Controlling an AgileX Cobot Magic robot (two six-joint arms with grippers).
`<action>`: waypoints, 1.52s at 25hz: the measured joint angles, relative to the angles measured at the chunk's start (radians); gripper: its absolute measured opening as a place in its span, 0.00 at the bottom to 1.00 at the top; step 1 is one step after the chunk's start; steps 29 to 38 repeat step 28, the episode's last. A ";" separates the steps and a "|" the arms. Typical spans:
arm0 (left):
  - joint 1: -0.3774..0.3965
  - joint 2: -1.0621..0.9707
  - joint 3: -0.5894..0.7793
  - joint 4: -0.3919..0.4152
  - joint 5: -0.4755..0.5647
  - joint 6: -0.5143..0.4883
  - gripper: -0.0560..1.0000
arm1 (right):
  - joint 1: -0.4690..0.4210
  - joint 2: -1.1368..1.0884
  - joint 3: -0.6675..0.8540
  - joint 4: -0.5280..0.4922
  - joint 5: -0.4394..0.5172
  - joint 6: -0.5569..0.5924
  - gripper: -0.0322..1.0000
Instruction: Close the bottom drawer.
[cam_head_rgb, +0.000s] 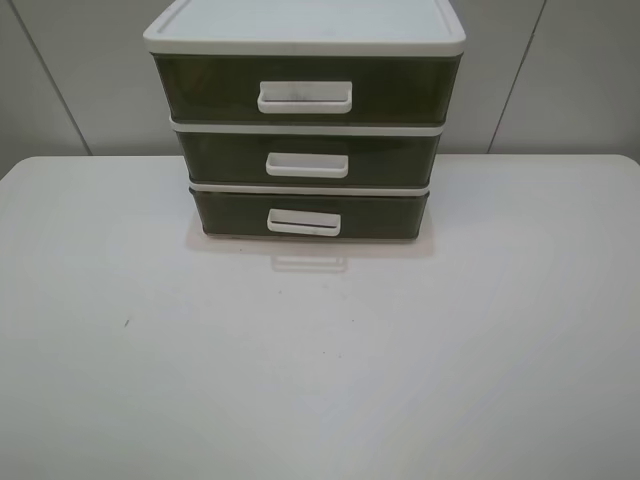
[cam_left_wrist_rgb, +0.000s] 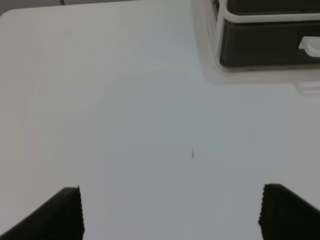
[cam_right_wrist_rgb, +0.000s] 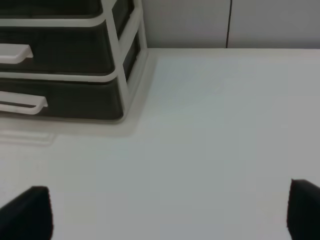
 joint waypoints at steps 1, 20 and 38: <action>0.000 0.000 0.000 0.000 0.000 0.000 0.73 | 0.003 0.000 0.000 -0.002 0.000 0.000 0.83; 0.000 0.000 0.000 0.002 0.000 0.000 0.73 | -0.023 0.000 0.000 -0.009 -0.006 0.002 0.83; 0.000 0.000 0.000 0.002 0.000 0.000 0.73 | -0.081 0.000 0.000 -0.009 -0.006 0.000 0.83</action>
